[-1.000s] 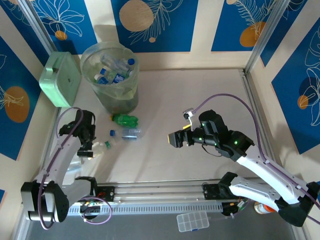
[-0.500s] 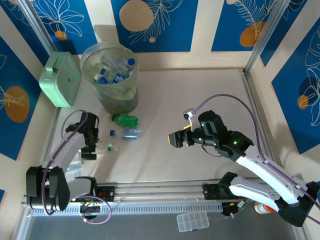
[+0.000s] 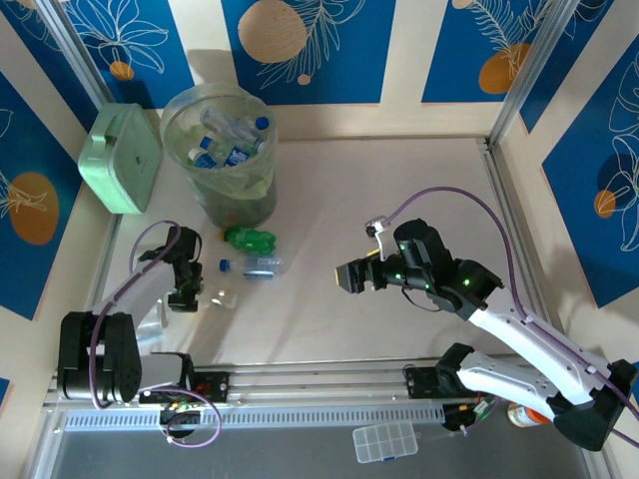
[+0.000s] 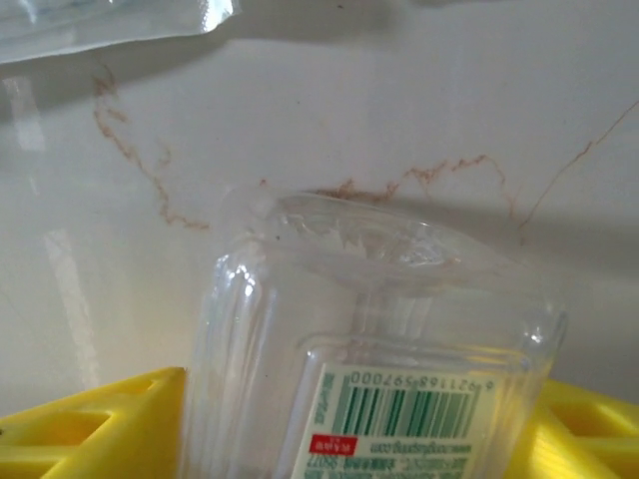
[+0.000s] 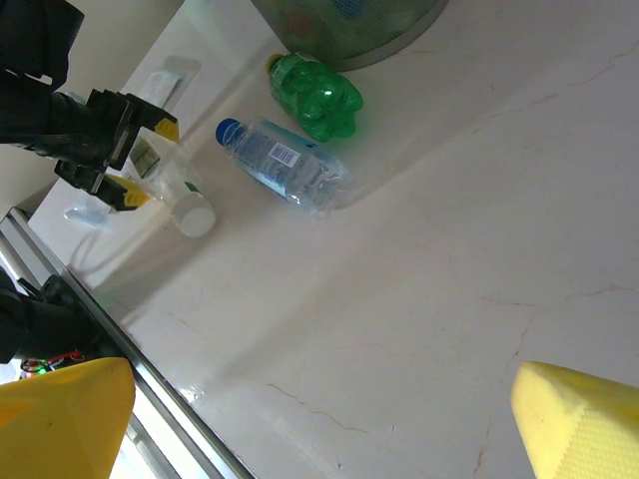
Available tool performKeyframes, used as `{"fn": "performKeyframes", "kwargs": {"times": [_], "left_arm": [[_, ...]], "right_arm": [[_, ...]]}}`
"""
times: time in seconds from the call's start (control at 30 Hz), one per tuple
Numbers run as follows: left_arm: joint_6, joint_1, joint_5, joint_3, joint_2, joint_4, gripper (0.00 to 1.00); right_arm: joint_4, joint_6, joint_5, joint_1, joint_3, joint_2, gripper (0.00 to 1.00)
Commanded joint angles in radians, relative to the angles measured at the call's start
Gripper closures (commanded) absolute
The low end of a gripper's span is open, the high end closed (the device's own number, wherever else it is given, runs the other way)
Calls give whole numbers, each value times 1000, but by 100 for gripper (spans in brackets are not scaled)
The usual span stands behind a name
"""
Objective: Put the plastic bottles in the bin
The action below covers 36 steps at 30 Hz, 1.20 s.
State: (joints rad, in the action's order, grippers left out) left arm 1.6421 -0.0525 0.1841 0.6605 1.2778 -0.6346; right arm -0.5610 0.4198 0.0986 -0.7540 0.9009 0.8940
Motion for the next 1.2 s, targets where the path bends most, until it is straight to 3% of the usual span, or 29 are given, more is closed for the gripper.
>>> {"fn": "performKeyframes", "kwargs": {"times": [0.0,0.2,0.4,0.63,0.73,0.83,1.03,1.17], "left_arm": [[-30,6,-2,-20,-18,19,37],[-78,3,-15,-18,-62,13,50],[-132,-14,-7,37,-142,-75,52],[-285,-103,173,190,-318,-208,56],[-430,-114,193,201,-415,-97,55],[-675,-115,156,240,-461,49,54],[-1119,-117,15,424,-457,188,61],[-1287,-118,-84,582,-388,203,65]], "right_arm": [[21,-1,0,5,-10,-2,3],[27,7,-4,7,-19,1,3],[19,13,-4,8,-11,-15,3],[10,7,-12,10,7,-20,3],[9,5,-17,10,16,-8,3],[17,-2,-29,9,25,2,3],[16,-13,-46,8,46,21,3],[17,-25,-45,8,59,29,3]]}}
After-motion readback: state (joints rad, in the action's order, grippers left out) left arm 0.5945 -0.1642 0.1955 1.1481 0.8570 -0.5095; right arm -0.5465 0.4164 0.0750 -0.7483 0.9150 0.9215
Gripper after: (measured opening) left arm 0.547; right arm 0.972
